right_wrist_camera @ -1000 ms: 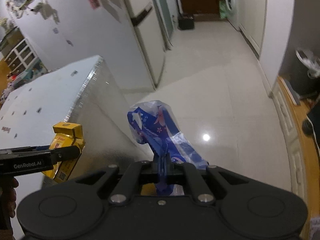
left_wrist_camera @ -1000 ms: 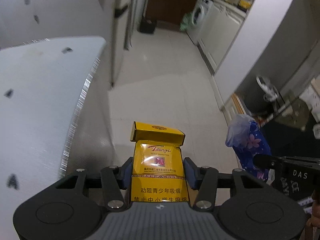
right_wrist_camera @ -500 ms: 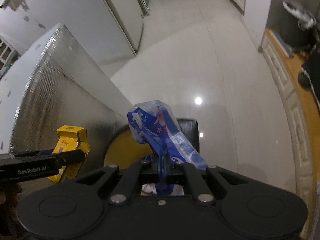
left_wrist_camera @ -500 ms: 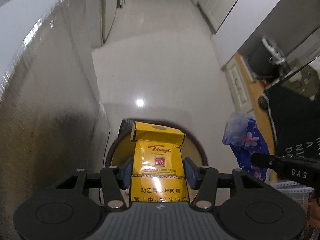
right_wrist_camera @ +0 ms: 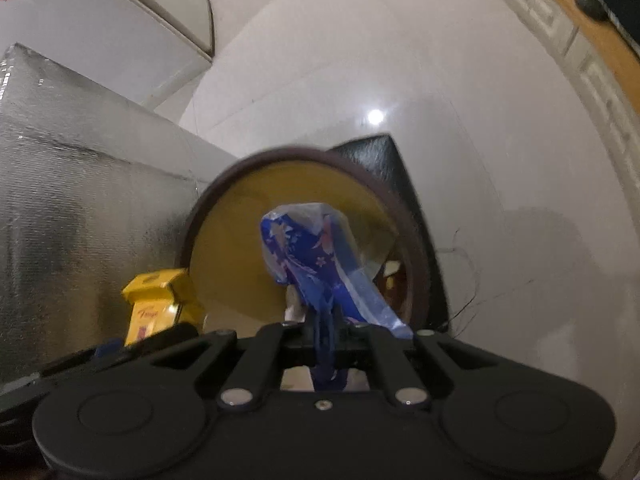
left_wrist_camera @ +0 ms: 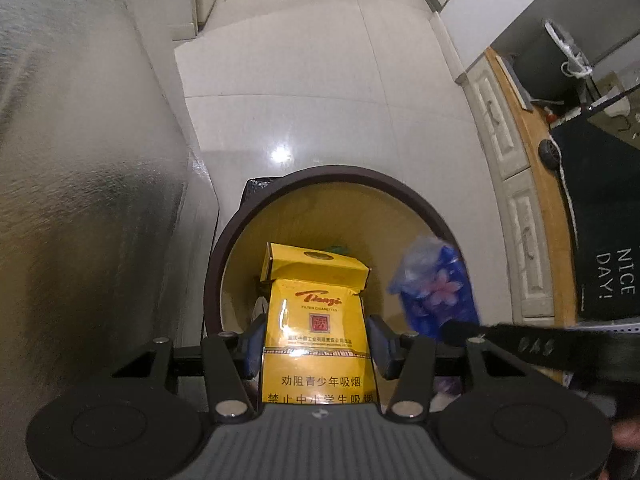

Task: Collect trash
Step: 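Open the right tool over the bin while the left tool releases the yellow box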

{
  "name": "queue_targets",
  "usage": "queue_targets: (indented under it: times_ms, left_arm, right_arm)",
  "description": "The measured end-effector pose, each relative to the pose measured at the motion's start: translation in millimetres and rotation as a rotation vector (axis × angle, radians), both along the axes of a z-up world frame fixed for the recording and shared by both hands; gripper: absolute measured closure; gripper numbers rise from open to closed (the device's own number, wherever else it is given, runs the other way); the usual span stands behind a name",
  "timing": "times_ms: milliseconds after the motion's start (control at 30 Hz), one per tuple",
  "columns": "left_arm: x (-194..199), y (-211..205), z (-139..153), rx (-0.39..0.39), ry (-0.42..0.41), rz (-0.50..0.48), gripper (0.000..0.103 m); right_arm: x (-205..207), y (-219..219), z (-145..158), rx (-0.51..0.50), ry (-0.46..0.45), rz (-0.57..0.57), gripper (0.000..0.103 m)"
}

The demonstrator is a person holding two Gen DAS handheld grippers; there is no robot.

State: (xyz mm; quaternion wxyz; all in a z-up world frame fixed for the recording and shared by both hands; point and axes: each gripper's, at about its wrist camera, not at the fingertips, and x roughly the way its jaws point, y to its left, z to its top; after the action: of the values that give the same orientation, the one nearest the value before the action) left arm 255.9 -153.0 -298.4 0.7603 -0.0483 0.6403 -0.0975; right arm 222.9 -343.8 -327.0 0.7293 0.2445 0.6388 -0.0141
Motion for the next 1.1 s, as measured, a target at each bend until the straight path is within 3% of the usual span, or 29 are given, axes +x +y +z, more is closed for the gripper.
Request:
queue_targets:
  times_ms: [233,367,667,833,1033,1100]
  left_arm:
    - [20,-6,-33,0.031,0.019,-0.077,0.051]
    - [33,-13,-50,0.025,0.031,-0.101,0.051]
    - [56,-38,-78,-0.039,0.072,-0.111,0.050]
    - [63,-48,-90,-0.055,0.102,-0.096,0.050]
    - [70,-52,-105,-0.093,0.143,-0.023,0.049]
    - [72,-50,-109,-0.096,0.162,0.014,0.034]
  right_arm:
    - [-3,21,-45,-0.013,0.067,-0.047,0.095]
    - [-5,25,-59,-0.026,0.100,-0.045,0.071]
    - [-11,11,-52,-0.065,0.072,0.009,0.059]
    - [-11,3,-50,-0.038,0.050,0.051,0.051]
    - [-14,10,-43,-0.050,0.010,0.133,0.045]
    - [-16,8,-41,-0.042,0.007,0.133,0.045]
